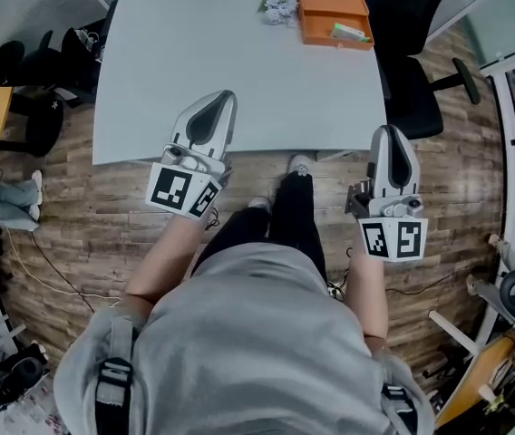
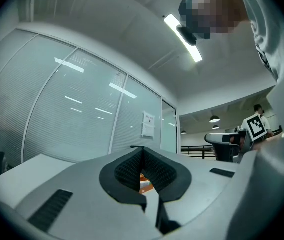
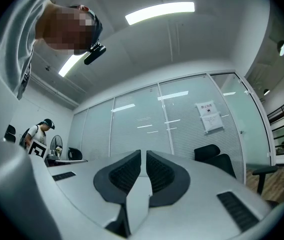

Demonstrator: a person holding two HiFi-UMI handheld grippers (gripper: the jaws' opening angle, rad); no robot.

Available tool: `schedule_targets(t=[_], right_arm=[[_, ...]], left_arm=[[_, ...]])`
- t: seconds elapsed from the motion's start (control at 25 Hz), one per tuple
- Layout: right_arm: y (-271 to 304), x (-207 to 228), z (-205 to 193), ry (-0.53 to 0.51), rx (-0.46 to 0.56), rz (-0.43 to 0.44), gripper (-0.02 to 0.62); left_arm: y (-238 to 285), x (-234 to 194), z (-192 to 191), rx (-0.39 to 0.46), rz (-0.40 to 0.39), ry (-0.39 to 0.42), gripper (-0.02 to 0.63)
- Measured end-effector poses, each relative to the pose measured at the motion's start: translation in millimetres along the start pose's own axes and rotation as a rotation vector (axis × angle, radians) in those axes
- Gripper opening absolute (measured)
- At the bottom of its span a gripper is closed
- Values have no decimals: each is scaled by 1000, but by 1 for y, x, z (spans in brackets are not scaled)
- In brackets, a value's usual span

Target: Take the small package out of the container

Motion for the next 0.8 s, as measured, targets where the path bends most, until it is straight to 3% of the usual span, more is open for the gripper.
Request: schedule_targets(t=[0.32,0.8], right_arm=[[60,38,-32,39,-17,73,63],[185,175,-70,77,-39,177,63]], left_arm=[[44,-23,-22,-10,66,17,20],[189,-40,-68,16,166,52,20]])
Point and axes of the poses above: the fingertips, and each gripper's own axes: y forward along the fingers, x to its right, z out of its top, the point moved 7 cm from there along -y, backward along the fingers, and after that the axes turned 12 degrees about x, right-handed, at the moved point
